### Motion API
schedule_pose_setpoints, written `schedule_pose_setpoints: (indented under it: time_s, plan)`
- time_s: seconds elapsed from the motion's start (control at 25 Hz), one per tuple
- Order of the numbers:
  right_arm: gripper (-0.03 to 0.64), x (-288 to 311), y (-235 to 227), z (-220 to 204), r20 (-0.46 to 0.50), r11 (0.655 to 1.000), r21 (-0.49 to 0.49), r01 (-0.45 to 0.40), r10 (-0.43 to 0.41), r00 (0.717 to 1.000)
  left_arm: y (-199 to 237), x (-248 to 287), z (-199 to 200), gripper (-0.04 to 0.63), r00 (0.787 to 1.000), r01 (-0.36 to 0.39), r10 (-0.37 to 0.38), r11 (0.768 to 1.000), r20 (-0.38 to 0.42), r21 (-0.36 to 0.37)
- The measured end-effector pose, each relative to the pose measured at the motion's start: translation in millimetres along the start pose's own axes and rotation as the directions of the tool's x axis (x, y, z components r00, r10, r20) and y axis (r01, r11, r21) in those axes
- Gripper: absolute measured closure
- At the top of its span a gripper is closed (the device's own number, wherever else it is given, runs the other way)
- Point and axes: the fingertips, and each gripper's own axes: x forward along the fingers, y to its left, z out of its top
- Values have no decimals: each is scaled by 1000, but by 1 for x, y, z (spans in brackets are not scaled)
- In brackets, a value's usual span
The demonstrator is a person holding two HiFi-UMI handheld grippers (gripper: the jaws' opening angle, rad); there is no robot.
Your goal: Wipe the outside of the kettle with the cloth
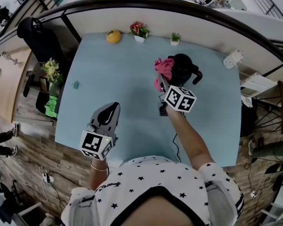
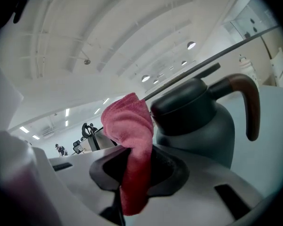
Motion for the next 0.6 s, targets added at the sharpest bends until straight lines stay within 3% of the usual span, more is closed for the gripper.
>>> schedule_pose_setpoints:
  time_s: [0.2, 0.6]
  plan:
    - [529, 1, -3, -15, -25, 997, 71, 9, -8, 1000, 0, -1, -1, 566, 1000, -3, 3, 1000, -4, -3]
    - [528, 10, -32, -60, -121, 990, 117, 84, -70, 990, 3, 2, -6, 566, 1000, -14, 14, 1000, -22, -7]
